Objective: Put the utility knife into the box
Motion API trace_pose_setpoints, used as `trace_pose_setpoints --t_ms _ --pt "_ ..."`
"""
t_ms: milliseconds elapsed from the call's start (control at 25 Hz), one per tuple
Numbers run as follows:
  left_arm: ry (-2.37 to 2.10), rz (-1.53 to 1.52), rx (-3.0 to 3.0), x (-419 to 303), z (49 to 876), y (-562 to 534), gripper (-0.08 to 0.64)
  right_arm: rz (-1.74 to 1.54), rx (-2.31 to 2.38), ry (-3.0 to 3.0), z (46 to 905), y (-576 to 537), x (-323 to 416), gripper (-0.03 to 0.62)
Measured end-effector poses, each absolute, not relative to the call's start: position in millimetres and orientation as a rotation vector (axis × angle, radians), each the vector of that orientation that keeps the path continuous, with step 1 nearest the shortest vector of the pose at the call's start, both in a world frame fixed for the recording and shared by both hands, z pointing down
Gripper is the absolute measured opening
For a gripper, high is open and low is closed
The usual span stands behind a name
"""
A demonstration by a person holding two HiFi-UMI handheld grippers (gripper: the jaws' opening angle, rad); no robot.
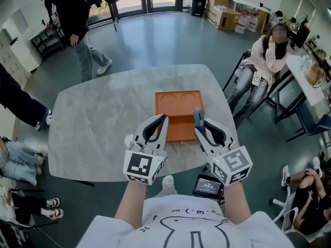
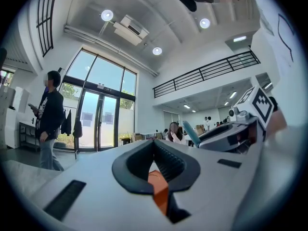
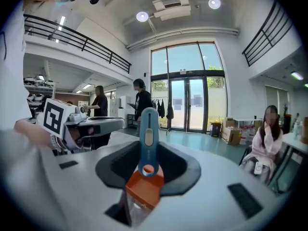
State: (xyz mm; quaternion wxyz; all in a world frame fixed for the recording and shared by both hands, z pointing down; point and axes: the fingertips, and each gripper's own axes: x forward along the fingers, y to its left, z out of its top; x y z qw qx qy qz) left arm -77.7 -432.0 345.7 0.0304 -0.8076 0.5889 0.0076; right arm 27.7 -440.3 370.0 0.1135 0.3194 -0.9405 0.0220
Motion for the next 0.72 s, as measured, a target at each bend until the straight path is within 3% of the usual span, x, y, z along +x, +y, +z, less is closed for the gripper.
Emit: trace_pose_setpoints --t_ms 720 --pt "1.899 -0.018 -2.520 -107.0 373.4 -491.4 0.015 0.127 0.756 -2.672 409.3 -500.4 -4.4 0.131"
